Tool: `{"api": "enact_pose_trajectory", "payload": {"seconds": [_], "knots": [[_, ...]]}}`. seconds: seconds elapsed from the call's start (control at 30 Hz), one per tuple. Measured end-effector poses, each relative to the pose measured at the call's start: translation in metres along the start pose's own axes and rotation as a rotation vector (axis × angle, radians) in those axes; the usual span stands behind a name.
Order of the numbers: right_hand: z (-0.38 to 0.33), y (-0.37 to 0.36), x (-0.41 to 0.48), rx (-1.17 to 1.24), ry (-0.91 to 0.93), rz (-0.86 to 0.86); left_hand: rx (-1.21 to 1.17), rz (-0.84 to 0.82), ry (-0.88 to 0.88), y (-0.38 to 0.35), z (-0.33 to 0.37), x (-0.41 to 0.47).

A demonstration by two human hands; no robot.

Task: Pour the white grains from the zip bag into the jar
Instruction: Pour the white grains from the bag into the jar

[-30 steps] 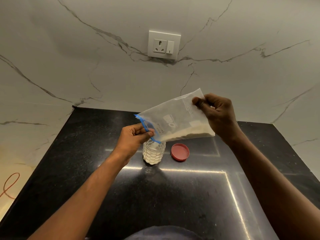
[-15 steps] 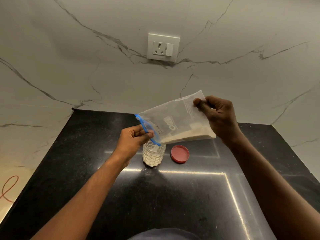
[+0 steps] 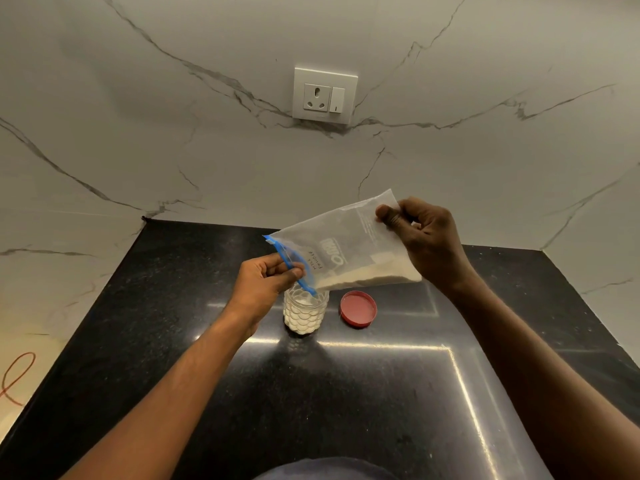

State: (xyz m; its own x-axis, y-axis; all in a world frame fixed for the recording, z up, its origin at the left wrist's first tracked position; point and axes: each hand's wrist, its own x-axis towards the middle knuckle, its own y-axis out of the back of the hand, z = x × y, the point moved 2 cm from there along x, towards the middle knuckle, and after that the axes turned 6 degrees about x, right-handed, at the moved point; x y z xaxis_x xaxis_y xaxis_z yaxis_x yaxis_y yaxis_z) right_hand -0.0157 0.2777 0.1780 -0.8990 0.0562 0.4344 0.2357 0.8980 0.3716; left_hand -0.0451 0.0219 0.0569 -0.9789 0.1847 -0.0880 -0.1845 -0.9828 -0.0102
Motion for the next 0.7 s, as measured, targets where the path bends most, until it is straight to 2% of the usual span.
{"api": "enact_pose_trajectory", "payload": {"seconds": [0.7], "knots": [[-0.0028,0.0031,0.0012,0.016,-0.03,0.009,0.011,-0.003,-0.013,-0.0017,0.0052,-0.0038]]}}
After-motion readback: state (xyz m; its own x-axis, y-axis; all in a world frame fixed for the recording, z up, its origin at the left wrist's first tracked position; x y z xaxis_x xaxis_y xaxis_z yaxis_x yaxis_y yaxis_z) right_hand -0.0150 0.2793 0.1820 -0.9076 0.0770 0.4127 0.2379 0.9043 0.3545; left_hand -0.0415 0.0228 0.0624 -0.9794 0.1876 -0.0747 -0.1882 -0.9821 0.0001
